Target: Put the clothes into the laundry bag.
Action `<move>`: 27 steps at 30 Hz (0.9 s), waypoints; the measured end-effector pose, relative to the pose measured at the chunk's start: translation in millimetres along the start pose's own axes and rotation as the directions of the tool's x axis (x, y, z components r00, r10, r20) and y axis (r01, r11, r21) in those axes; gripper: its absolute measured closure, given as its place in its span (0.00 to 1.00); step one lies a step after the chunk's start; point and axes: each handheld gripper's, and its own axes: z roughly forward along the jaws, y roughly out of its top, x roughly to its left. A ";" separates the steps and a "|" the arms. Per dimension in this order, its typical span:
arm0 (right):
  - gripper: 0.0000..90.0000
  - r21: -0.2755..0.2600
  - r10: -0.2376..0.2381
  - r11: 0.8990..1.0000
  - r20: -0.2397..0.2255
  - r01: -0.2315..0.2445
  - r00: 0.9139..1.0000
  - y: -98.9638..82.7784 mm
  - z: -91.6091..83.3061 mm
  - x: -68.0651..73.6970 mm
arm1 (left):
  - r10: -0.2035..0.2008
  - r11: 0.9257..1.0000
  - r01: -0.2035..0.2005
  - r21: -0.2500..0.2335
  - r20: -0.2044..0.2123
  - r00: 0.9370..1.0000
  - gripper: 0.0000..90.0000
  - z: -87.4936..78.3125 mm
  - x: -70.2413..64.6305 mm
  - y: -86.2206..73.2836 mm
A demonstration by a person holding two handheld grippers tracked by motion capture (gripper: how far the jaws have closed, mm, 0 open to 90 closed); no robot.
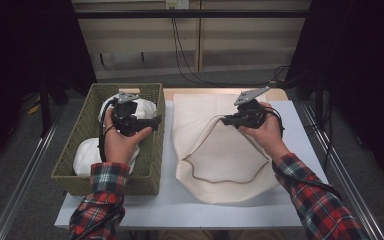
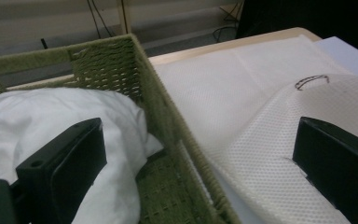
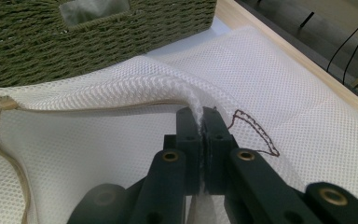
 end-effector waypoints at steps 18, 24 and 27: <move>0.98 0.001 0.015 1.000 0.018 -0.015 1.000 -6.7 -8.4 -4.4 | 0.014 0.994 0.000 0.109 -0.125 0.992 0.01 20.5 38.6 -19.2; 0.98 0.002 0.015 1.000 0.017 -0.015 1.000 -6.2 -8.4 -5.1 | 0.034 0.986 -0.010 0.164 -0.147 0.989 0.01 29.5 47.1 -26.0; 0.98 -0.001 0.009 1.000 0.015 -0.009 1.000 -6.1 -7.3 -5.4 | 0.030 0.985 -0.001 0.171 -0.166 0.986 0.01 34.0 49.4 -29.3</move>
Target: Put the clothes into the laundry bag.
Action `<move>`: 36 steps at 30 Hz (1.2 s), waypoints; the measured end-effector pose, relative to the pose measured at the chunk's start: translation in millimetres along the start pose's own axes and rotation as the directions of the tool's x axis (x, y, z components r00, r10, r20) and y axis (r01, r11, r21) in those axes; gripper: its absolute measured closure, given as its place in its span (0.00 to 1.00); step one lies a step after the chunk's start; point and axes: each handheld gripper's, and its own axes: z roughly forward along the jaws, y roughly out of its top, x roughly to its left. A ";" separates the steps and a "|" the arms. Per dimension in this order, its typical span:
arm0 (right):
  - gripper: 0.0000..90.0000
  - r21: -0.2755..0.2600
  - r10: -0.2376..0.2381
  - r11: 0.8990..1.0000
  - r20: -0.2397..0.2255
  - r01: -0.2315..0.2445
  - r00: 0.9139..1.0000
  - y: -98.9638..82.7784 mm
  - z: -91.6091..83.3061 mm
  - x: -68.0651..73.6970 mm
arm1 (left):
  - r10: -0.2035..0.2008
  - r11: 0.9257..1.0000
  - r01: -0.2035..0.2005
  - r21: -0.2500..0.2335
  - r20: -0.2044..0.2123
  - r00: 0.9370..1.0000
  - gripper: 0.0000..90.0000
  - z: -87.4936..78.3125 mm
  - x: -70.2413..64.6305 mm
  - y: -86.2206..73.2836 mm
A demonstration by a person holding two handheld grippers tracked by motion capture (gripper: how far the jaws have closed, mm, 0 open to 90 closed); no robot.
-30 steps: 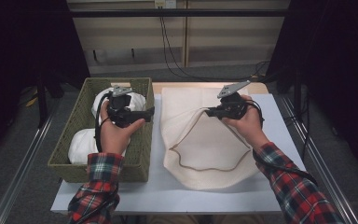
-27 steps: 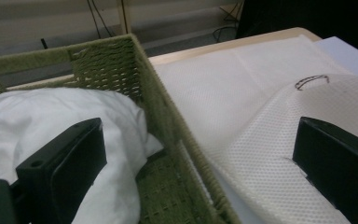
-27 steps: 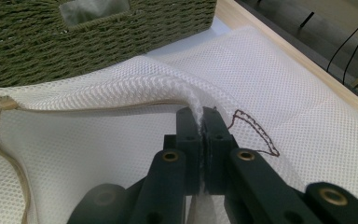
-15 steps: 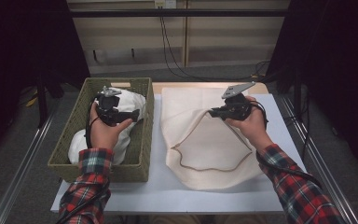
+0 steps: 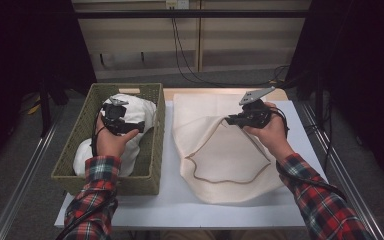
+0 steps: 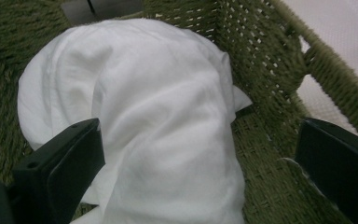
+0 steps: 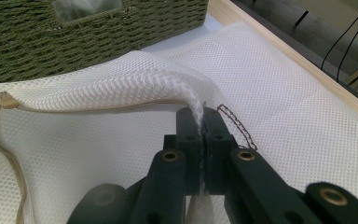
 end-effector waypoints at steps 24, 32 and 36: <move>0.97 0.005 -0.002 1.000 0.020 0.002 1.000 0.7 1.5 0.7 | -0.017 0.990 0.022 0.137 -0.040 0.999 0.00 29.3 11.5 -8.3; 0.97 -0.005 0.003 1.000 0.021 -0.002 1.000 -1.4 2.0 0.4 | -0.006 0.979 0.009 0.204 -0.015 1.000 0.00 39.5 9.3 -12.4; 0.97 -0.005 -0.001 1.000 0.021 0.001 1.000 -2.0 3.4 0.9 | 0.003 0.978 -0.001 0.207 -0.007 1.000 0.00 42.0 8.1 -13.0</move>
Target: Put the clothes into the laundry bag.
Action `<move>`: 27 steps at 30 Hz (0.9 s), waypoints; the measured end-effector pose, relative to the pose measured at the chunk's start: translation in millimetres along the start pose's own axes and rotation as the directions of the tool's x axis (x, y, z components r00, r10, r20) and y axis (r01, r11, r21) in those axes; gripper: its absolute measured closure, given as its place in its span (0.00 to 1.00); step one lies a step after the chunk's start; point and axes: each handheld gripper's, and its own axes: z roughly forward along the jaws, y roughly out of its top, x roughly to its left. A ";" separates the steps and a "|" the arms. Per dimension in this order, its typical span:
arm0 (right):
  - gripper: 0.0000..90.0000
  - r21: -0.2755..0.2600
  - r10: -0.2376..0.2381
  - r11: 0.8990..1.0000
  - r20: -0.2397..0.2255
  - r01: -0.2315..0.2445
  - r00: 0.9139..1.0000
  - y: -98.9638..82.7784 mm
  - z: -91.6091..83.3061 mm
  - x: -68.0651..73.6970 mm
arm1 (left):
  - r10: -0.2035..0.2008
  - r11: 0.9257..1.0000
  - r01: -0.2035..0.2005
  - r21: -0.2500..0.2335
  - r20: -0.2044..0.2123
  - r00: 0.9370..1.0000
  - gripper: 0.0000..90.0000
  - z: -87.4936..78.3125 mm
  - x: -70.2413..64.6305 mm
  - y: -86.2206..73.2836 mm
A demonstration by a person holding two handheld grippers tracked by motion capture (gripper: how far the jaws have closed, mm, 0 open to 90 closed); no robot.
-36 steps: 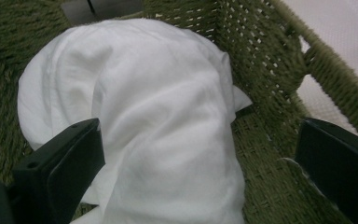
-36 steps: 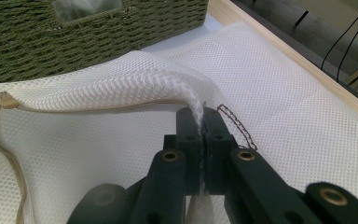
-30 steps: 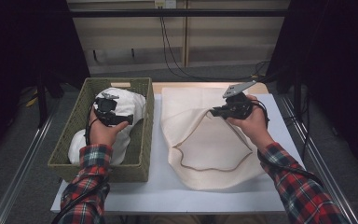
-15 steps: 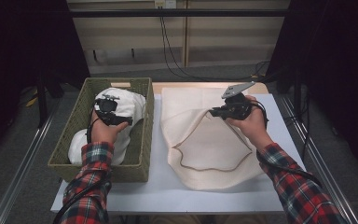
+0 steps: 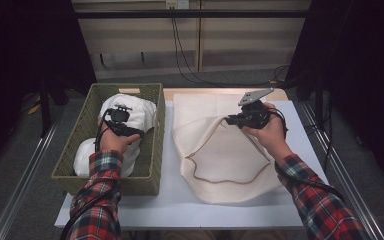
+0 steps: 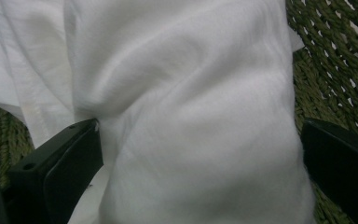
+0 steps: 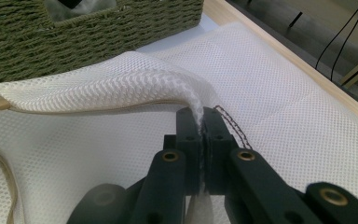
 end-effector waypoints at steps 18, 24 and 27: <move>0.97 0.008 0.014 1.000 -0.003 -0.014 1.000 -5.1 1.7 -1.2 | 0.069 0.992 -0.065 0.108 -0.033 0.997 0.02 13.4 -3.9 -5.1; 0.97 0.007 0.020 1.000 -0.001 -0.020 1.000 -6.9 1.2 -2.6 | 0.095 0.988 -0.088 0.130 -0.047 0.994 0.05 15.5 -5.2 -6.1; 0.97 0.012 0.015 1.000 -0.004 -0.015 1.000 -6.7 0.4 -1.9 | 0.095 0.986 -0.088 0.139 -0.051 0.994 0.06 16.6 -6.1 -6.7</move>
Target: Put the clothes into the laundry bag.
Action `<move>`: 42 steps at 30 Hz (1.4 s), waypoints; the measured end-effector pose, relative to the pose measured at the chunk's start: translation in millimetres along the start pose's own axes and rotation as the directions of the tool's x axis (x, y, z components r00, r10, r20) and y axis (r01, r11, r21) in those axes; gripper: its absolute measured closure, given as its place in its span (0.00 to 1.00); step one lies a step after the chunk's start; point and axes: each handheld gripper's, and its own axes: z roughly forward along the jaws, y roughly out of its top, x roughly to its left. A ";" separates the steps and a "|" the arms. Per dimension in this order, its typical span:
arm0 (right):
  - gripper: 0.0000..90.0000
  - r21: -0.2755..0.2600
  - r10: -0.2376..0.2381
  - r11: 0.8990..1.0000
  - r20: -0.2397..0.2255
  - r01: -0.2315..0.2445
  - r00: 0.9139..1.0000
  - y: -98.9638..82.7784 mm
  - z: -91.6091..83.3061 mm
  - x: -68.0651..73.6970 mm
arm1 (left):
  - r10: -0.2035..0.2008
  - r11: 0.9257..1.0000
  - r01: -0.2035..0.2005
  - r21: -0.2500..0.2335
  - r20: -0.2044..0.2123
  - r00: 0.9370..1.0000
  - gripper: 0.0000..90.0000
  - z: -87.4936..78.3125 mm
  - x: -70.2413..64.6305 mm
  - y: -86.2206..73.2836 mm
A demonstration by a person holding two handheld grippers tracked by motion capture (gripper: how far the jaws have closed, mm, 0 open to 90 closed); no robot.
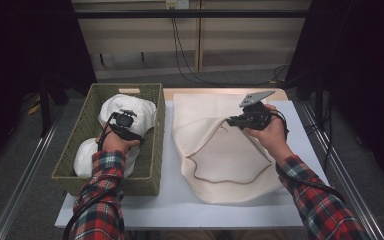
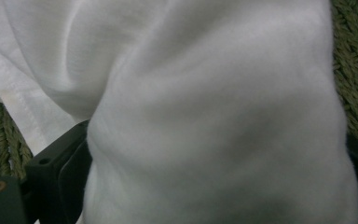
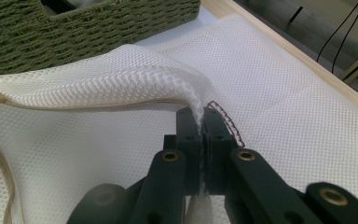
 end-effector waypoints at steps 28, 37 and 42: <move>0.98 -0.010 -0.003 1.000 -0.007 0.002 1.000 0.6 2.0 -3.9 | -0.060 0.997 0.056 0.060 0.063 0.996 0.53 3.6 0.8 -3.3; 0.98 -0.014 0.006 1.000 -0.009 -0.006 1.000 2.5 3.9 -8.8 | -0.071 0.997 0.070 0.016 0.071 0.995 0.62 -13.1 8.7 0.0; 0.98 -0.024 0.009 1.000 -0.016 -0.009 1.000 3.3 7.1 -9.6 | -0.125 0.992 0.128 -0.021 0.118 0.985 0.62 -27.8 19.9 -0.9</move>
